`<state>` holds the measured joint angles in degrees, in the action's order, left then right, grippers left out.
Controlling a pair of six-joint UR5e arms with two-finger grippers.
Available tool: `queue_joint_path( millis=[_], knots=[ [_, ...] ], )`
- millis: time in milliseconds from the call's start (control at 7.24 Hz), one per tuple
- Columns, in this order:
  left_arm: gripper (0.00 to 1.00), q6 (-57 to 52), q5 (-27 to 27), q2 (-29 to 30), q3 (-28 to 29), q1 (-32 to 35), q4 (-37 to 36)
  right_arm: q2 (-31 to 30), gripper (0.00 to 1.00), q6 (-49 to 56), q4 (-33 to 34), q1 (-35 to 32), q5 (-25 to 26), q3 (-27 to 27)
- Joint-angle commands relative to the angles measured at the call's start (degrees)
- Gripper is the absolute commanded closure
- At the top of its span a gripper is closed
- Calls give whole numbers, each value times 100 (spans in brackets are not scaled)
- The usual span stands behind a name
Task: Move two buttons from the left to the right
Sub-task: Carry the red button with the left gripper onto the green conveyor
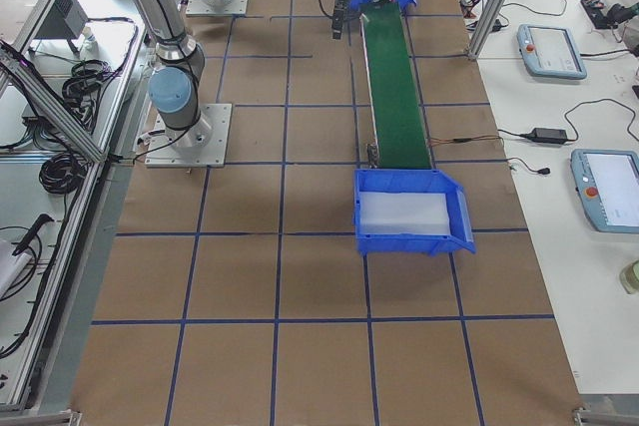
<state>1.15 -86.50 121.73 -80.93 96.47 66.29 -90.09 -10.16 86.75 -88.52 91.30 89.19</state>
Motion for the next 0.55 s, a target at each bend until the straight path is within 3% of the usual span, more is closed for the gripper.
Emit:
queue_joint_path(
  millis=[0,138,414],
  knots=[
    [71,-1,-260,159,24,99,-20,0,0,5,0,10,1,-7],
    [8,8,-288,185,-54,126,-20,0,0,5,-17,10,1,11],
    [0,8,-263,28,-20,143,68,0,0,5,0,10,1,20]
  ],
)
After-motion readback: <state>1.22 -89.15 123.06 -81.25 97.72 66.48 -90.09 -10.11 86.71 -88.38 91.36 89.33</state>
